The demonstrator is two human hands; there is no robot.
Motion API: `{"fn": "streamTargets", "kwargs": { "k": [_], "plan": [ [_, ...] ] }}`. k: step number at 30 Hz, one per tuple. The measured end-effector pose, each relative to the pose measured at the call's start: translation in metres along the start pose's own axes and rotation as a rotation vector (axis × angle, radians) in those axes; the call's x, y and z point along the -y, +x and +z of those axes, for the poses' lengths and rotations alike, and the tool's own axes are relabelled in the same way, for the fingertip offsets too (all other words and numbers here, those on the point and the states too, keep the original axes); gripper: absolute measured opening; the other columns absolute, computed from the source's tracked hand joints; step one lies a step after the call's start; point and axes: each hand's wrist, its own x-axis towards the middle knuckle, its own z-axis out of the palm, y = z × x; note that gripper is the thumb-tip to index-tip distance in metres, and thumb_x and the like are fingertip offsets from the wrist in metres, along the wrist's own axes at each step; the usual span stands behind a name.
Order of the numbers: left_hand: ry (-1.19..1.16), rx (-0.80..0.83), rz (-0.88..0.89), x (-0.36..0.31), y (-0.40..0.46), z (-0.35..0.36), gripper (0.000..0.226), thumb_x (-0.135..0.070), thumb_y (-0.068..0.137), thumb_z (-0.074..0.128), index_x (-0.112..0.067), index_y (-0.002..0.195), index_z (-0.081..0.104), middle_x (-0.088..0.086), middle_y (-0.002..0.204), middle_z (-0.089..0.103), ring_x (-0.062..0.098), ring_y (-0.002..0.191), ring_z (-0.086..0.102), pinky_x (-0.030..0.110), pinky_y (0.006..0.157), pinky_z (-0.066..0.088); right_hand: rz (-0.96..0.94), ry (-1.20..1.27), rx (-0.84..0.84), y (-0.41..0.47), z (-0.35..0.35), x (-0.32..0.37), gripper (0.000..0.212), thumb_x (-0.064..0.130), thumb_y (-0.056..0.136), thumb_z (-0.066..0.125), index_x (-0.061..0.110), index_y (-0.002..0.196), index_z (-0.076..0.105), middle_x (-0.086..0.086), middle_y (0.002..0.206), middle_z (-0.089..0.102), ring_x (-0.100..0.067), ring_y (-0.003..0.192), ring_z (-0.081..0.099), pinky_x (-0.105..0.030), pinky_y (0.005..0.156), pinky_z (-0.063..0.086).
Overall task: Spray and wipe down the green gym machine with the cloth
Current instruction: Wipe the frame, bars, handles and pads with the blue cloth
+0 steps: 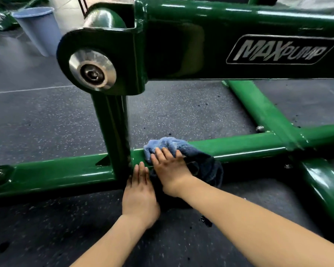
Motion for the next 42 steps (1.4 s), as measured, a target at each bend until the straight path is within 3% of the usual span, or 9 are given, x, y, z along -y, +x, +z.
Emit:
{"fn": "streamTargets", "kwargs": {
  "k": [2,4,5,9,17,23,31,38,42],
  "plan": [
    [-0.049,-0.031,0.001,-0.001,0.0,0.0,0.078,-0.025,0.089,0.036,0.012,0.146,-0.004,0.024,0.144,-0.025,0.041,0.146,-0.005,0.045,0.121,0.007,-0.079,-0.004,-0.017,0.0,0.0,-0.006,0.081,0.025,0.087,0.055,0.014,0.153,0.009,-0.008,0.162,0.004,-0.025,0.148,0.007,-0.052,0.115,0.012],
    [-0.082,-0.084,-0.004,-0.006,0.003,-0.006,0.081,-0.024,0.075,0.046,0.016,0.142,0.026,0.028,0.147,-0.001,0.045,0.142,0.023,0.051,0.113,0.031,-0.172,-0.03,-0.042,-0.006,0.0,-0.025,0.083,0.027,0.084,0.057,0.018,0.153,0.012,-0.006,0.162,0.007,-0.023,0.147,0.01,-0.049,0.115,0.016],
    [-0.074,-0.073,-0.003,-0.007,0.002,-0.011,0.08,-0.025,0.076,0.046,0.016,0.142,0.029,0.028,0.15,0.003,0.044,0.142,0.024,0.049,0.113,0.031,-0.199,-0.034,-0.049,-0.011,0.0,-0.037,0.084,0.029,0.083,0.059,0.02,0.153,0.014,-0.004,0.161,0.008,-0.022,0.147,0.012,-0.048,0.114,0.019],
    [-0.058,0.093,-0.065,-0.01,0.007,-0.02,0.082,-0.036,0.093,0.037,0.006,0.15,-0.005,0.025,0.157,-0.015,0.033,0.148,-0.009,0.039,0.121,0.004,-0.14,0.023,-0.053,-0.027,0.001,-0.089,0.083,0.035,0.079,0.061,0.027,0.151,0.02,0.003,0.16,0.014,-0.017,0.144,0.017,-0.044,0.112,0.024],
    [-0.16,0.304,-0.062,-0.009,0.011,-0.043,0.09,-0.046,0.093,0.042,-0.001,0.151,-0.011,0.014,0.157,-0.024,0.025,0.147,-0.017,0.035,0.122,0.003,-0.097,0.157,-0.002,-0.039,-0.005,-0.171,0.075,0.029,0.078,0.063,0.03,0.146,0.031,0.009,0.152,0.03,-0.015,0.141,0.026,-0.039,0.109,0.025],
    [-0.267,0.404,-0.063,-0.002,0.016,-0.057,0.093,-0.048,0.091,0.045,-0.003,0.152,-0.008,0.012,0.158,-0.022,0.023,0.148,-0.014,0.034,0.121,0.005,-0.013,0.144,0.02,-0.044,0.001,-0.184,0.068,0.041,0.082,0.059,0.033,0.143,0.032,0.011,0.15,0.035,-0.015,0.137,0.031,-0.039,0.108,0.029],
    [-0.393,0.318,0.083,0.025,0.009,-0.042,0.09,-0.043,0.09,0.049,-0.008,0.154,-0.005,0.005,0.159,-0.022,0.016,0.147,-0.017,0.03,0.12,0.001,0.252,0.082,0.2,-0.033,-0.01,-0.129,0.078,0.034,0.085,0.053,0.028,0.153,0.015,0.008,0.161,0.008,-0.017,0.146,0.013,-0.047,0.117,0.018],
    [-0.37,0.318,0.213,0.061,-0.008,-0.046,0.07,-0.038,0.09,0.051,-0.011,0.151,0.029,0.006,0.158,0.024,0.022,0.144,0.027,0.027,0.114,0.027,0.277,0.035,0.193,-0.027,-0.01,-0.008,0.08,0.03,0.09,0.047,0.02,0.154,0.0,0.002,0.162,-0.006,-0.025,0.148,0.003,-0.05,0.116,0.013],
    [-0.324,0.351,0.215,0.098,-0.025,-0.048,0.064,-0.042,0.075,0.051,-0.011,0.13,0.054,0.012,0.136,0.054,0.028,0.122,0.052,0.029,0.097,0.044,0.158,-0.013,0.001,-0.03,-0.011,0.055,0.069,0.027,0.086,0.054,0.019,0.149,0.026,-0.005,0.155,0.025,-0.028,0.137,0.029,-0.042,0.105,0.03]
  ]
}}
